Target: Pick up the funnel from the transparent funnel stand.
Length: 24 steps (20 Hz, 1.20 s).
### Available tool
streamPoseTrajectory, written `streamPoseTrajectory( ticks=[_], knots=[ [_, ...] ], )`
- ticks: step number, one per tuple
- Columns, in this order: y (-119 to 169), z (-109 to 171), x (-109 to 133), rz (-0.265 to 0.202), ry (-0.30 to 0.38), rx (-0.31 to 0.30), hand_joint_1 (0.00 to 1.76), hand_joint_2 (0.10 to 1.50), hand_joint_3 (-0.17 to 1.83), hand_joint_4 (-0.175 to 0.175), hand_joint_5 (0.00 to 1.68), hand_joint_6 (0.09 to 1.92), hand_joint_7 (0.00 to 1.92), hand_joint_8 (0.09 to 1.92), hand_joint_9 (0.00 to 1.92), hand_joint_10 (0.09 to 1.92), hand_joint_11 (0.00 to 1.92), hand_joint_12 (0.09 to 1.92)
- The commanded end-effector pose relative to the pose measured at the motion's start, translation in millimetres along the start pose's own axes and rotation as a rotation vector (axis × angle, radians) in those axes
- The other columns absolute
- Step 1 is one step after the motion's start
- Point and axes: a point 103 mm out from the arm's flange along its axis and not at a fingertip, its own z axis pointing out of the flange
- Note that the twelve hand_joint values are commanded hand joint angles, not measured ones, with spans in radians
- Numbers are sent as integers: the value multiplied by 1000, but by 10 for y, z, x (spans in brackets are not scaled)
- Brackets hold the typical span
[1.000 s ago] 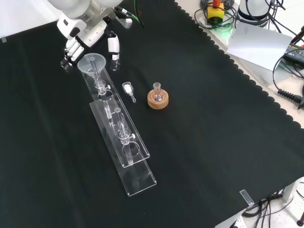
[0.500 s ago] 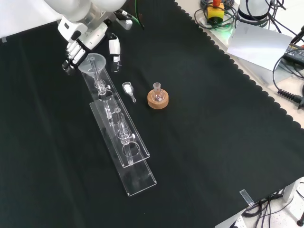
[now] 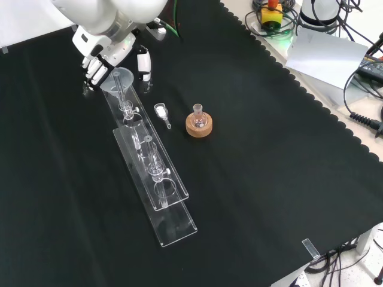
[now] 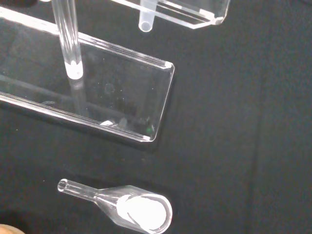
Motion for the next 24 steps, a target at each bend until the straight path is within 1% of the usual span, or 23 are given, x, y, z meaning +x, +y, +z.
streamPoseTrajectory(
  ticks=[1,4,7,10,14,17,20,22,24],
  knots=[
    [-8,-30,-7,16,-47,-11,606,800,113,-34,252,87,126,726,508,691,302,1422],
    [-37,-101,-22,25,-87,-39,630,798,122,-33,358,87,210,733,575,664,326,1403],
    [-67,-172,-22,36,-109,-66,655,796,133,-34,465,87,288,727,649,637,364,1377],
    [-106,-256,-30,41,-113,-87,668,796,143,-35,530,98,345,723,704,619,391,1359],
    [-181,-400,-60,49,-107,-98,676,796,152,-35,552,107,373,717,737,606,409,1350],
    [-239,-478,-82,55,-102,-99,678,795,158,-36,554,111,381,714,749,598,420,1343],
    [-270,-470,-99,52,-92,-90,678,793,164,-37,538,107,376,706,753,587,426,1336],
    [-293,-457,-118,43,-60,-88,658,789,168,-39,452,87,302,696,676,583,410,1347],
    [-307,-438,-136,31,-30,-77,600,774,171,-37,300,87,159,702,517,630,361,1384]
  ],
)
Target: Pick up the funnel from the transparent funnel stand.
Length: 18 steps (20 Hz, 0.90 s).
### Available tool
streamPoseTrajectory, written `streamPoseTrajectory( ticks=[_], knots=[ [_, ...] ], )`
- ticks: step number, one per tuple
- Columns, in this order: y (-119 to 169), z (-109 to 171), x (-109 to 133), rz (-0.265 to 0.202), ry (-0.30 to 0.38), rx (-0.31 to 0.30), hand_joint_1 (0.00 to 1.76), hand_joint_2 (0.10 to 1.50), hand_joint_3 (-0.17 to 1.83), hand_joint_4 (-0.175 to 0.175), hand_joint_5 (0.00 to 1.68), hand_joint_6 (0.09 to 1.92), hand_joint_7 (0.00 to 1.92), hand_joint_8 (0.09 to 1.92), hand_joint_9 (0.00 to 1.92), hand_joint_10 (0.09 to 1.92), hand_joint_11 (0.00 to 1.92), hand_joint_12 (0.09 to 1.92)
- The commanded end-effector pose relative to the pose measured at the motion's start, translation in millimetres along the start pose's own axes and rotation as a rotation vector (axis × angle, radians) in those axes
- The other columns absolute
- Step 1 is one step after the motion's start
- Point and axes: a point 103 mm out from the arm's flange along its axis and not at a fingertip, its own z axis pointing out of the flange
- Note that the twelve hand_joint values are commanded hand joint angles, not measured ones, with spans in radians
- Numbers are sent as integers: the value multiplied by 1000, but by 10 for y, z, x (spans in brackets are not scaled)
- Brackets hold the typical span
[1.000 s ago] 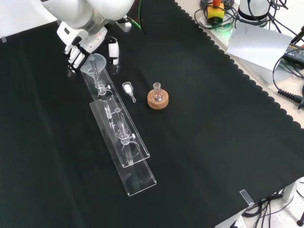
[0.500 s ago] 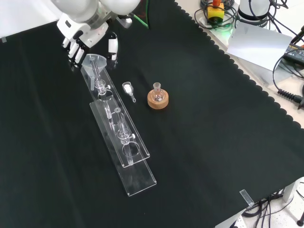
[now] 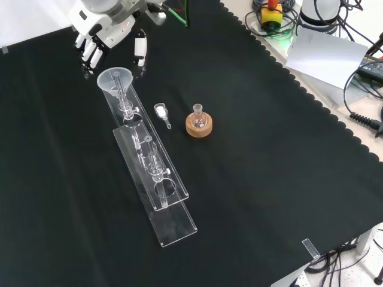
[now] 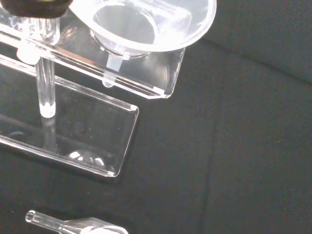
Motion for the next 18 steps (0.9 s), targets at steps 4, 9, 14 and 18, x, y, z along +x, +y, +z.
streamPoseTrajectory(
  ticks=[4,9,14,18],
  knots=[
    [-34,123,-46,-29,92,39,511,746,153,-28,87,87,10,560,252,765,291,1431],
    [34,296,-49,-15,95,65,490,742,138,-27,30,87,0,410,155,822,274,1444],
    [130,435,-18,-25,90,84,513,743,133,-28,23,87,0,424,182,839,279,1451],
    [194,482,-7,-32,87,94,535,748,129,-29,27,87,0,489,230,834,285,1452]
  ],
)
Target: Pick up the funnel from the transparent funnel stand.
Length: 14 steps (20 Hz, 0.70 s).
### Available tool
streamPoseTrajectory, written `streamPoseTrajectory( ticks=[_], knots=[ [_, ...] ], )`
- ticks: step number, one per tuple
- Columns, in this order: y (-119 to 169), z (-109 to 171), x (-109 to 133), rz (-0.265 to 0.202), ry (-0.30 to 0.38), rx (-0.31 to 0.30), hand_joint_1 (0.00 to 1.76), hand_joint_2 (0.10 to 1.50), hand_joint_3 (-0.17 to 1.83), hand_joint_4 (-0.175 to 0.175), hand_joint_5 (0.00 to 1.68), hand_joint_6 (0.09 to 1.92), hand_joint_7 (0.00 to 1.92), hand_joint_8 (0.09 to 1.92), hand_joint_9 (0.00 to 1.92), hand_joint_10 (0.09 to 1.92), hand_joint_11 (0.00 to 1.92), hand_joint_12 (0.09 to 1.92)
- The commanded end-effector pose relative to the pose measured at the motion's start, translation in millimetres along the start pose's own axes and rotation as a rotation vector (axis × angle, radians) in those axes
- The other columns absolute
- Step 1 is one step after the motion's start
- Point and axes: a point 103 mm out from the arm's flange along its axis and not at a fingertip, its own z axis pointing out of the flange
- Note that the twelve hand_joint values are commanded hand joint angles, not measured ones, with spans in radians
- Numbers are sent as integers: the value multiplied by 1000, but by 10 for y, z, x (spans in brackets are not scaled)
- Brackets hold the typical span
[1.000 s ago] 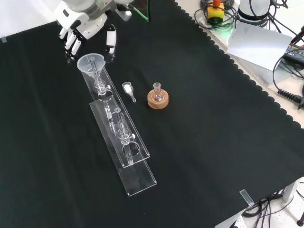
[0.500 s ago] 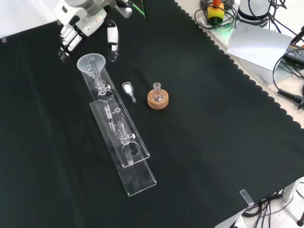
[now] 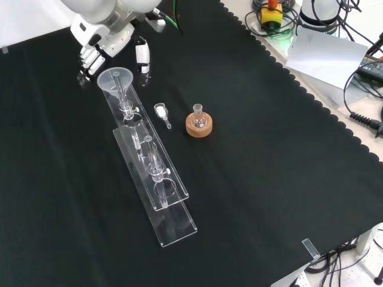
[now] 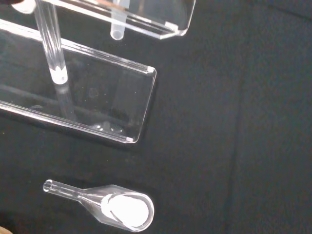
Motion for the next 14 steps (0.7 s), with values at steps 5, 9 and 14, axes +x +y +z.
streamPoseTrajectory(
  ticks=[5,9,14],
  knots=[
    [133,97,14,-15,-10,12,544,756,128,-37,66,87,0,615,392,762,309,1438],
    [157,108,32,-7,-18,12,560,765,135,-40,140,87,42,706,516,703,333,1426],
    [162,57,65,14,-81,-24,611,789,177,-47,354,87,228,740,698,632,382,1369]
  ],
)
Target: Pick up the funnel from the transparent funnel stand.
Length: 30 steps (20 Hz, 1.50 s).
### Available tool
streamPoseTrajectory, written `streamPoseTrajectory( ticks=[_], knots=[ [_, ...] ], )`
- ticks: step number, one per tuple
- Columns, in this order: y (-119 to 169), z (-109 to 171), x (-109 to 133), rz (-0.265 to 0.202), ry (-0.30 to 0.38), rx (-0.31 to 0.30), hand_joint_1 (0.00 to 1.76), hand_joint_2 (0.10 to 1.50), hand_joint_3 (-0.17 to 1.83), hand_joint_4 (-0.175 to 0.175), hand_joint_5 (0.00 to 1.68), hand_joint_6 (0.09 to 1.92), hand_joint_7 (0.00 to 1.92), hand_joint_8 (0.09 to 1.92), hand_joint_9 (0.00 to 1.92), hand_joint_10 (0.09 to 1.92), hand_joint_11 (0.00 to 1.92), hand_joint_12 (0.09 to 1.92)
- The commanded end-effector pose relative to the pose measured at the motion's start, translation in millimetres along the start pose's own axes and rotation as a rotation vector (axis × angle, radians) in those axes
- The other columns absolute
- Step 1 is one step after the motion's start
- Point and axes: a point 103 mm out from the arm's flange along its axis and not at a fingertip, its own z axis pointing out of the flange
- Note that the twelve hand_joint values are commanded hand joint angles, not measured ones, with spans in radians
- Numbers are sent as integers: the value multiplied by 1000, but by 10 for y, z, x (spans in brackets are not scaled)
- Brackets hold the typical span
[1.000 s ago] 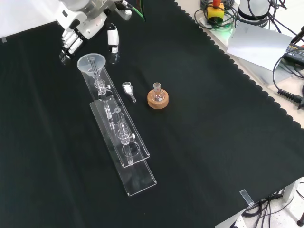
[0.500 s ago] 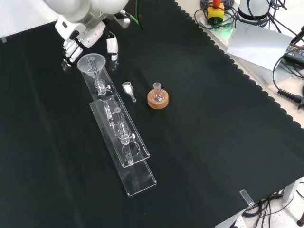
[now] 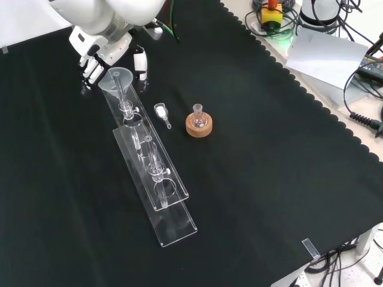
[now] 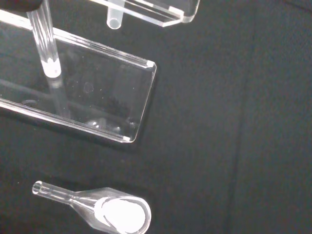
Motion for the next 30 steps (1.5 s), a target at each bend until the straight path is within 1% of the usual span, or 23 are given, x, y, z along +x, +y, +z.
streamPoseTrajectory(
  ticks=[1,4,5,6,9,12,18,24,26,28,29,30],
  knots=[
    [2,-59,22,21,-72,-47,622,792,190,-48,409,87,276,738,733,619,405,1347],
    [-24,-131,17,38,-103,-93,659,797,235,-46,568,133,436,724,847,581,497,1285],
    [-38,-151,5,46,-116,-116,670,796,255,-46,597,171,481,716,879,568,524,1268],
    [-48,-176,4,46,-122,-134,682,793,282,-46,617,248,523,711,911,556,551,1258],
    [-77,-229,-22,58,-131,-161,711,775,358,-48,611,541,593,717,971,538,614,1224],
    [-108,-276,-30,69,-142,-177,725,767,390,-52,600,659,609,730,987,539,642,1210],
    [-255,-427,-68,83,-155,-178,734,759,419,-52,577,714,607,748,982,550,637,1214],
    [-525,-578,-68,106,-162,-182,737,755,431,-53,560,720,590,749,1025,574,634,1218],
    [-631,-610,-84,99,-160,-196,738,754,433,-53,555,719,583,749,1039,581,635,1218],
    [-746,-648,-81,110,-151,-204,738,753,434,-53,551,719,577,749,1046,584,635,1217],
    [-811,-663,-82,130,-154,-203,738,752,435,-53,550,719,575,749,1049,586,635,1217],
    [-876,-679,-71,138,-157,-206,738,751,437,-53,549,719,573,750,1050,587,635,1217]
  ],
)
